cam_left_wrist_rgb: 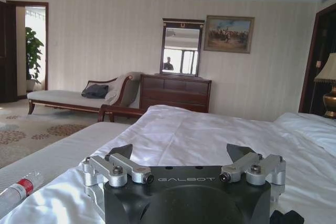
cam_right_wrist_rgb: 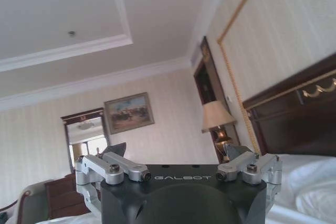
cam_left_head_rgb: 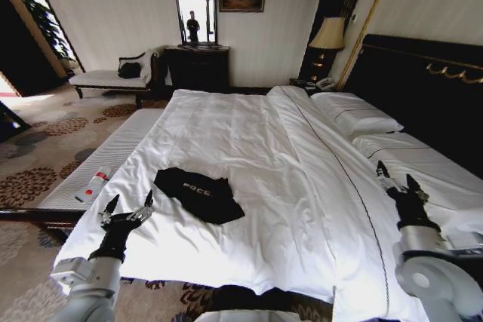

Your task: Fold the clothes on the bed.

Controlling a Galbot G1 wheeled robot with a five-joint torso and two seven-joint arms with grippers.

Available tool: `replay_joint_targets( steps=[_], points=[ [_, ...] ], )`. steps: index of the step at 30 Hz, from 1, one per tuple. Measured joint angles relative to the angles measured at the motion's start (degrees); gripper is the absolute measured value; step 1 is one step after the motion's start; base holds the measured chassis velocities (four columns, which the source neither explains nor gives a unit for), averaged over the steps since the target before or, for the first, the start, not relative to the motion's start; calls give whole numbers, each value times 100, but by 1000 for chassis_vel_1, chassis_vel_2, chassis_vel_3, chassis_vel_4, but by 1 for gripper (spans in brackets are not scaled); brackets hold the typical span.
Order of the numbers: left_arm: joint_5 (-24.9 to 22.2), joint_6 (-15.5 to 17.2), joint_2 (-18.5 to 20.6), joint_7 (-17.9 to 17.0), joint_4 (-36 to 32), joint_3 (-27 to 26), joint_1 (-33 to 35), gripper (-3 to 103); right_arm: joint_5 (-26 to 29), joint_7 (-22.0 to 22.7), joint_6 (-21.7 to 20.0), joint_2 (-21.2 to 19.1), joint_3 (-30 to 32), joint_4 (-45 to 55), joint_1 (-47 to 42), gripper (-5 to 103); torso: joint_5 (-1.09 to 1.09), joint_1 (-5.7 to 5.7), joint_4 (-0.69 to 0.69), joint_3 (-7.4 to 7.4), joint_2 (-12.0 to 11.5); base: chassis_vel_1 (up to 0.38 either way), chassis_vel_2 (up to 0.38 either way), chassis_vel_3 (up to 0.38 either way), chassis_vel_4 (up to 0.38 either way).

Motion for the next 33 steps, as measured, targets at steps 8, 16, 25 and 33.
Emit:
replay_joint_targets(
  steps=[8,16,25,33],
  points=[
    [-7,41,124,-34,3,99,-23,100,-1837,-1152,547,128,-287,-54,-223,100,0,0,-4,0,0,0,0,0,0],
    [-114,62,675,-63,4,284,-316,100,-2570,-678,-123,700,57,711,-1195,100,-1,-1,-5,-1,1,0,0,0,0],
    [-106,138,235,-67,4,328,-138,100,-2226,1410,-1524,866,-311,1432,-1268,100,-1,0,2,-1,1,0,0,0,0],
    [-152,298,312,35,4,160,-76,100,-1442,1546,-1675,847,-550,1513,-758,100,0,0,-1,0,0,0,0,0,0]
  ],
)
